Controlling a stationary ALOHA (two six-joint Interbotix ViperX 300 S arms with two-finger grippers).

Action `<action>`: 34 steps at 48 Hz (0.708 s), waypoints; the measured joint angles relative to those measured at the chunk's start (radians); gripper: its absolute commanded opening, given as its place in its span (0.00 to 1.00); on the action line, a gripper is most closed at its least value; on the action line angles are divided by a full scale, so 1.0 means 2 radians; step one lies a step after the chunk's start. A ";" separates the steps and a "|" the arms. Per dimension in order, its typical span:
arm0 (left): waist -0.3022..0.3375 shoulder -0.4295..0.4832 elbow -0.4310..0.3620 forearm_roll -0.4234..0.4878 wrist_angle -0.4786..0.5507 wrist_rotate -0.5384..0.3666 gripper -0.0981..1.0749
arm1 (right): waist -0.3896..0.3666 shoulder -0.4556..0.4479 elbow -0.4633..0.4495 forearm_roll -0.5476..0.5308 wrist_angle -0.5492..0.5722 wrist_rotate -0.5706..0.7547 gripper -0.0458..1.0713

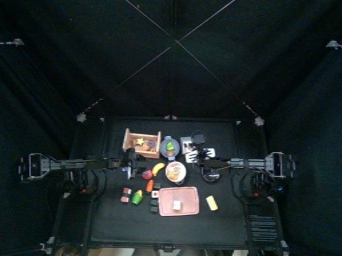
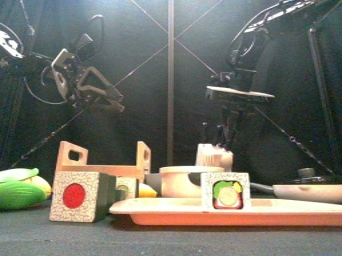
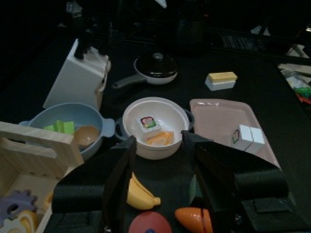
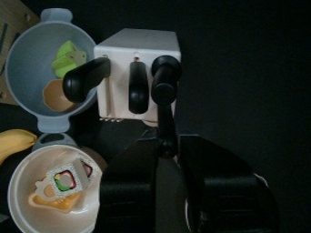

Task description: Pull out knife

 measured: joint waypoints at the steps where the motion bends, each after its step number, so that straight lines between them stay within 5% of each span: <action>1: 0.000 0.000 0.000 -0.001 0.000 0.000 0.79 | 0.001 0.000 0.000 0.000 0.001 0.000 0.49; 34: 0.000 0.001 0.004 -0.001 0.000 0.000 0.79 | 0.070 -0.047 -0.022 0.010 0.071 0.000 0.49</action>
